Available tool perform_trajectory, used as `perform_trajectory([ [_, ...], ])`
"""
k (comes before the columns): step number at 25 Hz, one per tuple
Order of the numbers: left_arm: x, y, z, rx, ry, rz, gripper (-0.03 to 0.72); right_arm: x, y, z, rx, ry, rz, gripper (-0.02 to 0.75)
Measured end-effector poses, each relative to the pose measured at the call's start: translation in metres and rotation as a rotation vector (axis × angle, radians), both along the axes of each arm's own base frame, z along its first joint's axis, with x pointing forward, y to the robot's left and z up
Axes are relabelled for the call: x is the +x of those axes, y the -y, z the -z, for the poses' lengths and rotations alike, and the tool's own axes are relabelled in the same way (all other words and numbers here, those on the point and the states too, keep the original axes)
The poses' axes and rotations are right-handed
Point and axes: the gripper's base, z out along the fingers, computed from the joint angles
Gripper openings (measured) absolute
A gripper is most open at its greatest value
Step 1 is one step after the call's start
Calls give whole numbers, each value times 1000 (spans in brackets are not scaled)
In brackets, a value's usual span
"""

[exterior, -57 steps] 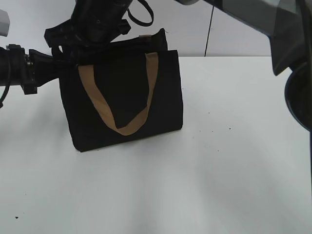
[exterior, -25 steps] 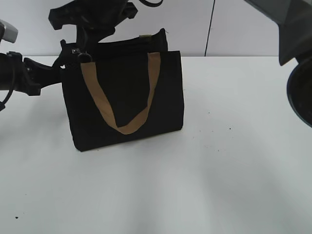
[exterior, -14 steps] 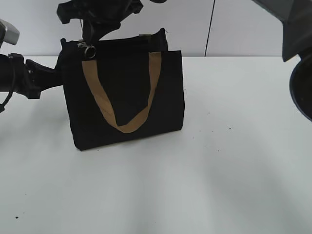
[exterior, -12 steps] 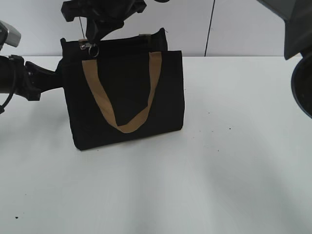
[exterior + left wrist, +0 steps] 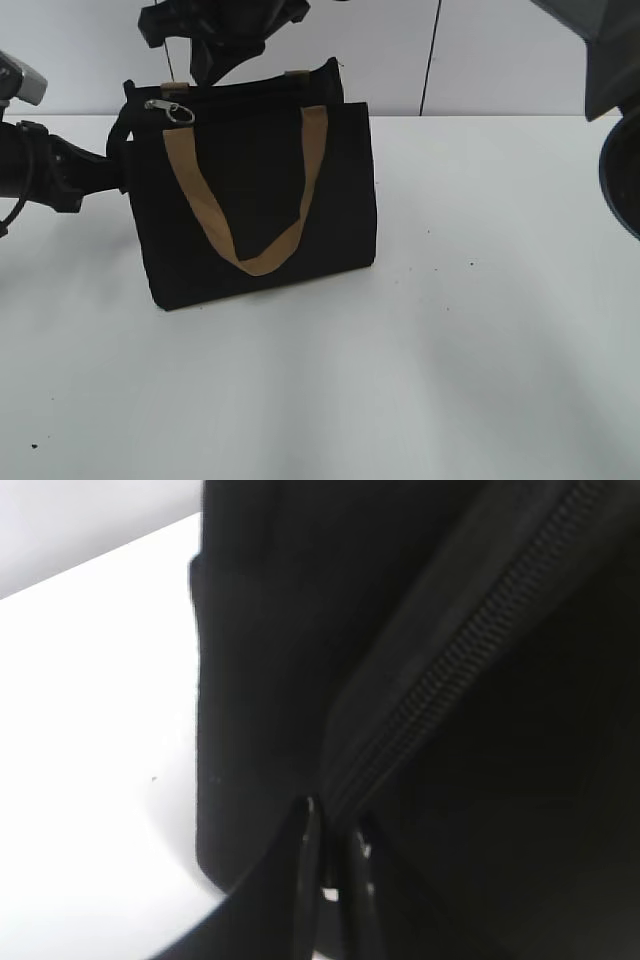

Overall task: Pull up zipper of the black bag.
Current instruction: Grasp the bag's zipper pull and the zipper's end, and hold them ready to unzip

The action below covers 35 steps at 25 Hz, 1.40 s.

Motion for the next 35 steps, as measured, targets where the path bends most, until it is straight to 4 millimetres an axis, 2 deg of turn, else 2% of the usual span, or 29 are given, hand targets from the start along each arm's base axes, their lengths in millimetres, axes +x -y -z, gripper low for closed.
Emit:
perform_trajectory([
  [7, 1, -3, 2, 33, -5, -22, 25, 5, 9, 2, -62, 24, 18, -13],
  [10, 1, -3, 2, 32, -5, -19, 25, 4, 7, 2, -50, 13, 9, -13],
  [14, 0, -1, 1, 15, -3, -2, 25, -2, 1, 0, 10, -6, -85, -12],
  [16, 0, -1, 0, 6, -1, 7, 25, -6, -3, -2, 55, -22, -128, 29],
  [20, -1, 0, 0, -5, 0, 16, 25, -9, -8, -3, 74, -37, -138, 239],
  [22, -1, 1, -1, -17, 2, 25, 25, -10, -10, 0, 66, -46, -125, 293],
  [26, -2, 3, -3, -42, 5, 36, 24, -13, -19, 13, 29, -56, -134, 318],
  [35, -2, 4, -4, -53, 6, 44, 24, -12, -30, 35, 18, -100, -114, 293],
])
